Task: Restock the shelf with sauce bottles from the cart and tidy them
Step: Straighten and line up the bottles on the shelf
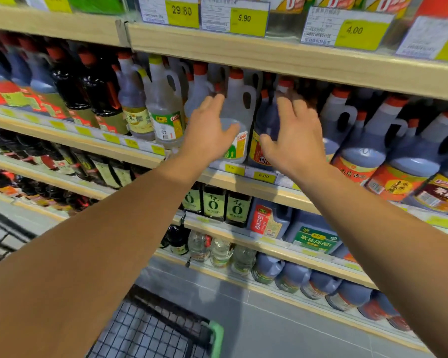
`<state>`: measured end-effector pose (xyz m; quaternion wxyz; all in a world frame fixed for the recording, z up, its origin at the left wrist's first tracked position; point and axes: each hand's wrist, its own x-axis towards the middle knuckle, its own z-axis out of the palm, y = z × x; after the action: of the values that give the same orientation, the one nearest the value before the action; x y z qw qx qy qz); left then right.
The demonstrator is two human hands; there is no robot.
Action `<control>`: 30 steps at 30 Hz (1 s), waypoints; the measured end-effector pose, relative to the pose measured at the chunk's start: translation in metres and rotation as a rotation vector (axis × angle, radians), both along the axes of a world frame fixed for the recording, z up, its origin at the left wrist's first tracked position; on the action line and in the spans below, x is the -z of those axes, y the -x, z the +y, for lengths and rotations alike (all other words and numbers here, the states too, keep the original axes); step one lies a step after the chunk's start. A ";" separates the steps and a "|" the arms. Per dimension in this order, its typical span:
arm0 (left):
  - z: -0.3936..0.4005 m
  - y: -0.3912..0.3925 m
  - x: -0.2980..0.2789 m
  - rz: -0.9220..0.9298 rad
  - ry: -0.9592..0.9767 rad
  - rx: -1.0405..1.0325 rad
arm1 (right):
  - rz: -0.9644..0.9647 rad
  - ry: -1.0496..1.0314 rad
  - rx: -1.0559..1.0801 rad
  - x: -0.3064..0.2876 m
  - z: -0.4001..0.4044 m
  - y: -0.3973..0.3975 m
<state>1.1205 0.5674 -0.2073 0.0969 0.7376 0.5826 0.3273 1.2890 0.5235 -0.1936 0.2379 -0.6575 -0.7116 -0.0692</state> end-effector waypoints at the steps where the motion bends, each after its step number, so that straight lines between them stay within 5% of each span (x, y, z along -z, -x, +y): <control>1: -0.012 0.004 0.002 -0.007 0.013 0.013 | 0.009 0.008 -0.028 0.002 -0.009 0.001; 19: -0.336 0.118 -0.040 0.275 0.202 -0.095 | -0.113 0.261 -0.267 -0.034 -0.264 0.086; 30: -0.446 0.274 -0.056 0.284 0.216 -0.148 | -0.111 0.341 -0.251 -0.073 -0.375 0.232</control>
<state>0.8469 0.1210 -0.1512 0.0680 0.7169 0.6747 0.1616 1.0571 0.1485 -0.1204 0.0904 -0.5895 -0.8013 0.0460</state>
